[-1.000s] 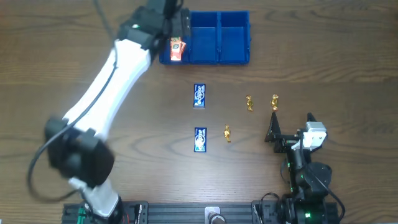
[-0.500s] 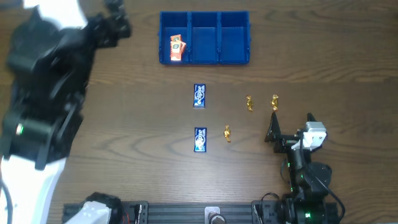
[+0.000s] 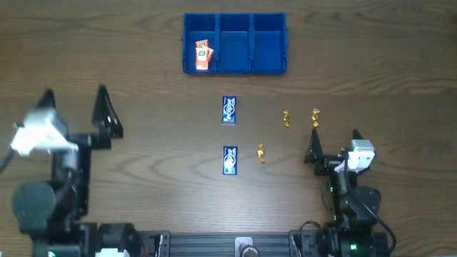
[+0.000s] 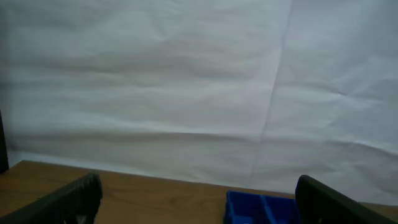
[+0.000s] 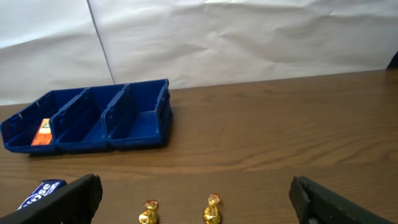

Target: Sort Candies Into Trays

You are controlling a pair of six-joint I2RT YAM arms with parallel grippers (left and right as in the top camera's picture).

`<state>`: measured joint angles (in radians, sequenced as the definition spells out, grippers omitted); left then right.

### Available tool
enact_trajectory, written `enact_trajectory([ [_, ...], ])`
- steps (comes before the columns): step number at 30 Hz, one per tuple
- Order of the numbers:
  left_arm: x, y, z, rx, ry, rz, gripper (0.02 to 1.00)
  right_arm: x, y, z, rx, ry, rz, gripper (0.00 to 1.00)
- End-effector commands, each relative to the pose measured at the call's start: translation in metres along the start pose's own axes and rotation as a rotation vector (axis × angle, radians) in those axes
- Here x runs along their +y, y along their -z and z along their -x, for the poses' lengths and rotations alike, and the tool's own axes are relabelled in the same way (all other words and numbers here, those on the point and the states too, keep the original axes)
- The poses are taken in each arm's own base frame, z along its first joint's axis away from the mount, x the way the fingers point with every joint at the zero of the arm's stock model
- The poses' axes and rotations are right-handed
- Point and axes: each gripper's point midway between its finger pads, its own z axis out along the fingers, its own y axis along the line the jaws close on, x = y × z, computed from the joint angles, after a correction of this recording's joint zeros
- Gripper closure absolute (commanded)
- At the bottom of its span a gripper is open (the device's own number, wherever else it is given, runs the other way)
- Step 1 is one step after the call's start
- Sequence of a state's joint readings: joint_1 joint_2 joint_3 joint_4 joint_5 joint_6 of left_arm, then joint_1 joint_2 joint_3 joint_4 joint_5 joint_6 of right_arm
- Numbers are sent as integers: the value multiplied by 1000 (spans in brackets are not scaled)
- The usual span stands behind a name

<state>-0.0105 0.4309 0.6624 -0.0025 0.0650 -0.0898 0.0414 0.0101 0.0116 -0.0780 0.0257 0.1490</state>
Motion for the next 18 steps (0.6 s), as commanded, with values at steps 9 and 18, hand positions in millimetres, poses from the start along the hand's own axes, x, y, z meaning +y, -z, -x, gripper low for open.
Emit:
enact_trajectory([
  [9, -15, 27, -116, -57, -34, -203, 20, 0, 0, -1, -2, -6, -1, 3],
  [18, -12, 28, -165, 33, -23, -216, 20, 0, 0, -1, -2, -6, -1, 3],
])
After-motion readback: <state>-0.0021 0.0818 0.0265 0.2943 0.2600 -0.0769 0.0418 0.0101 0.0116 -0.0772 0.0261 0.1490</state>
